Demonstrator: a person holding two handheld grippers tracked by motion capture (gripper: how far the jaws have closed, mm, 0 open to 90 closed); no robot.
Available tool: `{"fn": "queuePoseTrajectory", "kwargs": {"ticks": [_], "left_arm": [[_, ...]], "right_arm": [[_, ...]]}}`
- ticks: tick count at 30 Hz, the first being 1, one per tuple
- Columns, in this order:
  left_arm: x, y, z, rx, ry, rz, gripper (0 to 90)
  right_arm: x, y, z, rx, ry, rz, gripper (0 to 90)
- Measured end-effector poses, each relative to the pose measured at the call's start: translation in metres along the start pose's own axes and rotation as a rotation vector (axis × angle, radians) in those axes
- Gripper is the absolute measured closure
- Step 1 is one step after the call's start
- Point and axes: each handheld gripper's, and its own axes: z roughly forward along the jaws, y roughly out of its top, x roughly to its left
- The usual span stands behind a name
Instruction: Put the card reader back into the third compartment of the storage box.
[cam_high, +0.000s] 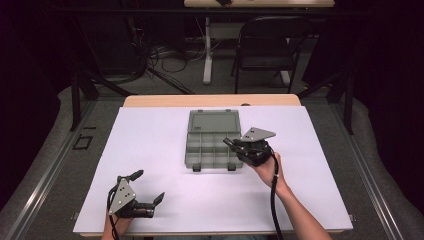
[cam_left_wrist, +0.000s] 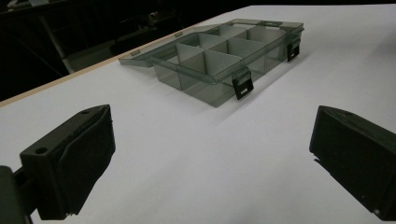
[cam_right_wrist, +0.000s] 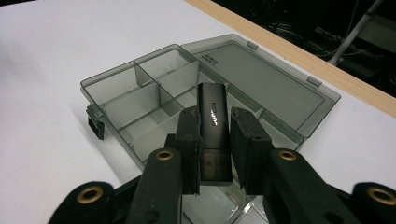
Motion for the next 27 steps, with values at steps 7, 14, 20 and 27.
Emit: {"fn": "queuePoseTrajectory", "kwargs": {"ticks": [7, 14, 20, 27], "left_arm": [[0.000, 0.000, 0.000, -0.002, 0.002, 0.000, 0.3], [0.000, 0.000, 0.000, -0.003, 0.002, -0.006, 0.3], [0.000, 0.000, 0.000, -0.004, 0.002, -0.002, 0.3], [0.001, 0.000, 0.000, -0.006, 0.005, -0.006, 0.3]], "right_arm": [[-0.002, 0.002, 0.004, 0.007, -0.004, 0.003, 74.0], [-0.005, 0.006, 0.012, 0.016, -0.009, 0.011, 74.0], [-0.005, 0.009, 0.017, 0.020, -0.007, 0.016, 74.0], [-0.006, 0.014, 0.022, 0.021, -0.005, 0.025, 74.0]]}}
